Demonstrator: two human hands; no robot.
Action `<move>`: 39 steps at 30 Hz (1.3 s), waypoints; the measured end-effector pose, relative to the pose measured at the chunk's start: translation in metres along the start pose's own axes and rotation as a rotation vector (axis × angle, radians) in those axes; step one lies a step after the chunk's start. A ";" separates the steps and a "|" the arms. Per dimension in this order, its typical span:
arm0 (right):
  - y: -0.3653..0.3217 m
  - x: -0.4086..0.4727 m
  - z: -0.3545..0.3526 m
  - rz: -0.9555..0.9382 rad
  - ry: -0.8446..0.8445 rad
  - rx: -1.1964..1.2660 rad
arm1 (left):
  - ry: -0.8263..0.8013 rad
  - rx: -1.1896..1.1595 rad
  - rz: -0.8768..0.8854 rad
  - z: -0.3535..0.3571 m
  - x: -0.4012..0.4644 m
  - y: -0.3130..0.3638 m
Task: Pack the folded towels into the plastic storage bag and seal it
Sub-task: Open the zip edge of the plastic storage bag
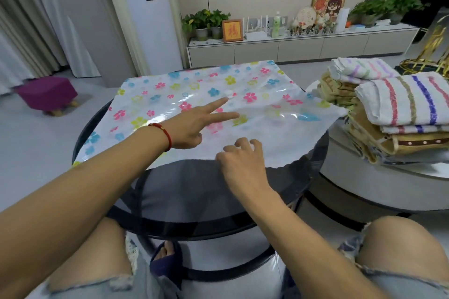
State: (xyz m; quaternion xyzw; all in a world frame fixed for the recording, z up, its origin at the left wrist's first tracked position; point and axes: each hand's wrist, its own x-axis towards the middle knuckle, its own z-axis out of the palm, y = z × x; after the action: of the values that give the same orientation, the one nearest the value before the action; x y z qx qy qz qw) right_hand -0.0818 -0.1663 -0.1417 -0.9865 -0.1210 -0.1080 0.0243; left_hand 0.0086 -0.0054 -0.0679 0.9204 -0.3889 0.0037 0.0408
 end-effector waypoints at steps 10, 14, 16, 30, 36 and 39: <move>0.011 -0.030 0.030 0.037 0.029 0.179 | 0.163 -0.034 -0.245 0.021 -0.059 -0.024; 0.008 -0.039 0.023 0.085 0.017 0.204 | 0.233 -0.239 -0.377 0.001 -0.053 -0.038; -0.011 -0.022 0.015 0.031 0.040 0.224 | 0.203 -0.291 -0.300 -0.001 -0.051 -0.030; -0.046 -0.047 0.040 0.076 0.069 0.329 | 0.198 -0.310 -0.342 -0.010 -0.064 -0.050; -0.086 0.008 0.017 -0.097 0.034 0.465 | 0.107 -0.340 -0.232 0.008 -0.085 -0.038; -0.083 0.012 0.018 -0.115 0.040 0.571 | 0.075 -0.220 -0.267 0.017 -0.103 -0.042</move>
State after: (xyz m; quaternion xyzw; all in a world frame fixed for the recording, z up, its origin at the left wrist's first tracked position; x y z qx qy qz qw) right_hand -0.0868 -0.0813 -0.1552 -0.9290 -0.2017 -0.0900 0.2970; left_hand -0.0335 0.0960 -0.0913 0.9531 -0.2593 -0.0099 0.1557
